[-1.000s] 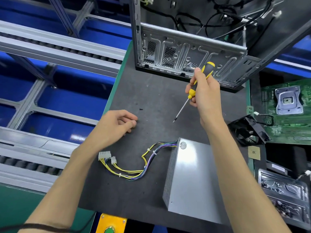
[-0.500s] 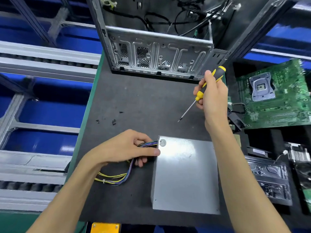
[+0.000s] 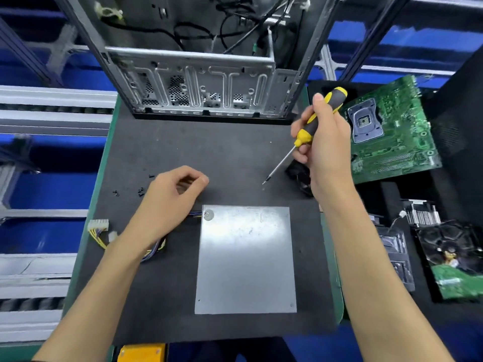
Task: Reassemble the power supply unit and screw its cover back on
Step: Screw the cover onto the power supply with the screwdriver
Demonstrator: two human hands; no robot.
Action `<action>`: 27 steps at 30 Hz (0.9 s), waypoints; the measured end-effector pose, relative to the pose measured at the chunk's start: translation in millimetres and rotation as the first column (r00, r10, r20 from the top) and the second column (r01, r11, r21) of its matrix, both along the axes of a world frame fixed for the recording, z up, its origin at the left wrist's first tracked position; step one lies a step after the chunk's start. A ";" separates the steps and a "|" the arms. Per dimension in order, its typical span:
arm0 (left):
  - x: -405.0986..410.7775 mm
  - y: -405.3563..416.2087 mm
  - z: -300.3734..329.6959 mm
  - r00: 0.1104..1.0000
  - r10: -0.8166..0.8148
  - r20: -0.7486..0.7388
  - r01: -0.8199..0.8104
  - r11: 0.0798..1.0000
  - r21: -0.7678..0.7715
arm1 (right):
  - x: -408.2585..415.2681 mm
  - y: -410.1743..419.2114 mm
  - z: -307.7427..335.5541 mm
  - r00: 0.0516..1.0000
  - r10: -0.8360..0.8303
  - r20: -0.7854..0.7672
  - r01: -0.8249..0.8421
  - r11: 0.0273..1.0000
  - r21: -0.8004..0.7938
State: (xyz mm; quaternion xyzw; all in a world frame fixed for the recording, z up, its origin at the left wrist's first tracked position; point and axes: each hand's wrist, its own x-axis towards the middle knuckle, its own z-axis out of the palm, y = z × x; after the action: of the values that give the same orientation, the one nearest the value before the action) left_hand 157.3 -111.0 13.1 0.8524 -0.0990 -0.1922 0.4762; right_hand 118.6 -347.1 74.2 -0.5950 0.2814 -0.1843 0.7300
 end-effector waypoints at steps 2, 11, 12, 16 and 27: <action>-4.3 -2.1 8.3 0.998 -0.058 0.009 0.058 0.998 -0.004 | -4.1 -0.2 2.8 0.999 0.024 0.031 -0.025 0.999 0.039; -38.5 27.1 12.2 0.977 -0.174 -0.124 0.187 0.977 0.099 | -11.7 38.6 13.5 0.961 0.253 0.109 -0.250 0.967 -0.045; -43.2 30.2 10.8 0.976 -0.171 -0.135 0.185 0.978 0.100 | -13.2 44.5 13.7 0.952 0.285 0.111 -0.279 0.958 -0.069; -57.2 43.5 8.1 0.981 -0.143 -0.134 0.156 0.983 0.093 | -24.4 64.8 13.5 0.908 0.397 0.134 -0.374 0.912 -0.166; -105.2 74.3 -2.8 0.979 0.150 0.137 -0.143 0.988 -0.055 | -55.9 103.3 11.9 0.820 0.521 0.238 -0.454 0.845 -0.284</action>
State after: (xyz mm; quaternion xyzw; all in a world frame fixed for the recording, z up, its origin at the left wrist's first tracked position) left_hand 52.2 -36.7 10.3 0.8579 -0.0735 -0.0939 0.4998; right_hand 62.7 -243.8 86.1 -0.6865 -0.0191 -0.1095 0.7185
